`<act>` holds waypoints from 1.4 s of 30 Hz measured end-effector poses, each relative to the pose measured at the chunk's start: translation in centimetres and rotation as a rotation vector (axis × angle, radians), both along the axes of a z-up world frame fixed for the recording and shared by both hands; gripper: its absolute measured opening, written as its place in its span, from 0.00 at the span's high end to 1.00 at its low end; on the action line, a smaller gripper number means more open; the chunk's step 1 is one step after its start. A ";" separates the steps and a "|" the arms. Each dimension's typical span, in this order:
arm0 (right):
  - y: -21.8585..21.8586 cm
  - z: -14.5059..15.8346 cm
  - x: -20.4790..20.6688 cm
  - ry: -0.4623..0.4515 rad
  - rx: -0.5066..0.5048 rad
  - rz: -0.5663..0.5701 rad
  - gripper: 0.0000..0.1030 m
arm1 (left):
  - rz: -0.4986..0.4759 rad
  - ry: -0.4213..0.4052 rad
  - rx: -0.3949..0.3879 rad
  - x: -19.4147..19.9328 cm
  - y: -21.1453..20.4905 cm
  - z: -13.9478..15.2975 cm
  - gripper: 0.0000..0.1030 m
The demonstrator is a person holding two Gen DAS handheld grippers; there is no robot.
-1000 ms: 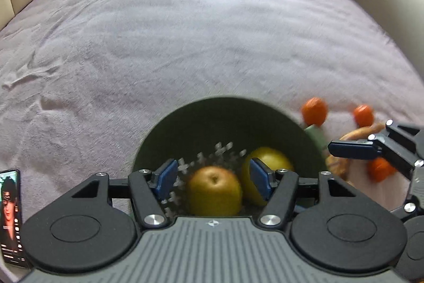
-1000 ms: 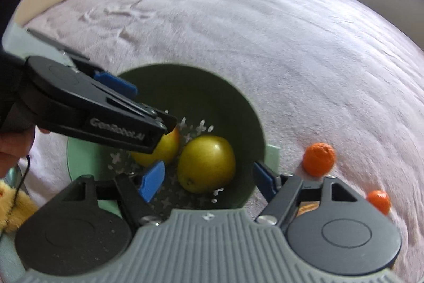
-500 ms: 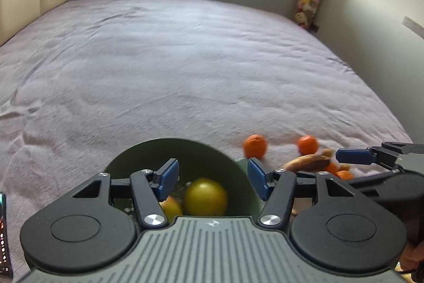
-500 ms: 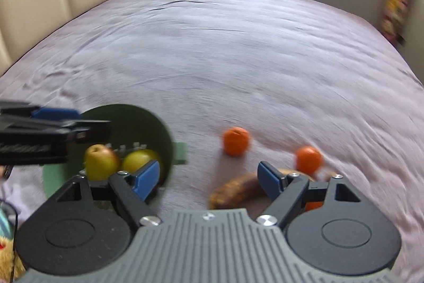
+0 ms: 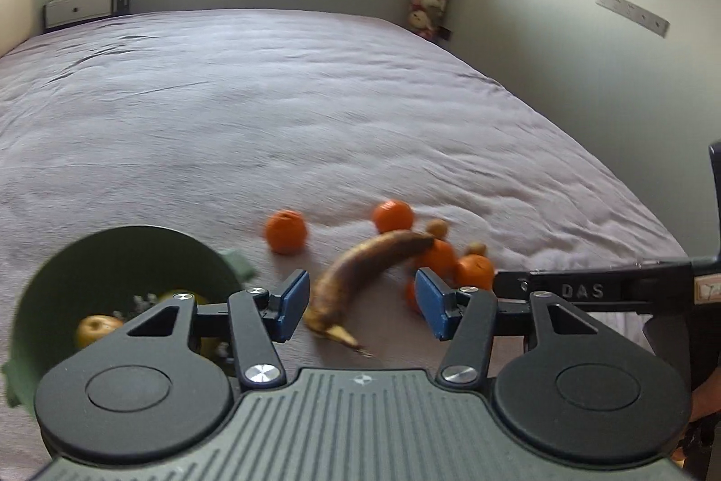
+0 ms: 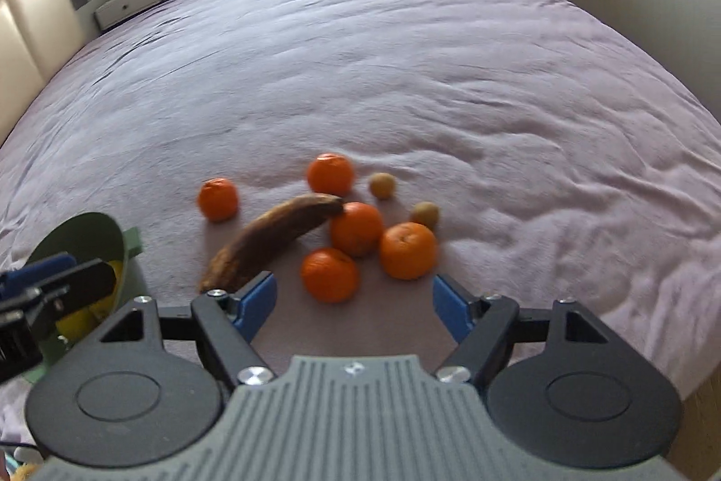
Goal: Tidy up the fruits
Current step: 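Grasp a mandarin with the left tool while the right tool grasps another mandarin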
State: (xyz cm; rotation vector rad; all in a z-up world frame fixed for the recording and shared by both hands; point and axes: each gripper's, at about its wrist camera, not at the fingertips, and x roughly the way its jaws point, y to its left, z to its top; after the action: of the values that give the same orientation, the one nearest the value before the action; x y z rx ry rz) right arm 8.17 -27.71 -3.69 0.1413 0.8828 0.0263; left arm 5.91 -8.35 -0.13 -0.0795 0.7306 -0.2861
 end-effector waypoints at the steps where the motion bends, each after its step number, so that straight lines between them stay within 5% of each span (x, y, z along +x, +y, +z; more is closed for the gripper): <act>1: -0.2 -0.3 0.2 0.002 -0.013 -0.009 0.29 | -0.005 0.001 0.006 0.1 -0.6 -0.3 0.38; 8: -2.8 -2.6 2.1 0.056 0.104 -0.111 0.35 | -0.058 0.032 0.013 1.1 -4.0 -2.2 0.38; 35: -3.0 -7.9 7.4 0.061 0.101 -0.084 0.39 | -0.236 0.010 0.279 5.9 -10.5 -8.8 0.37; 42: -3.3 -8.9 7.9 0.080 0.095 -0.086 0.49 | -0.290 0.020 0.311 6.2 -11.6 -9.8 0.37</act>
State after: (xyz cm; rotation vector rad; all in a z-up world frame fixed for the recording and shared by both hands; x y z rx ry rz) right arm 16.10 -30.97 -12.64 0.2706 0.9554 -0.0177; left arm 12.14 -19.91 -9.91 0.3210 0.7993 -0.4444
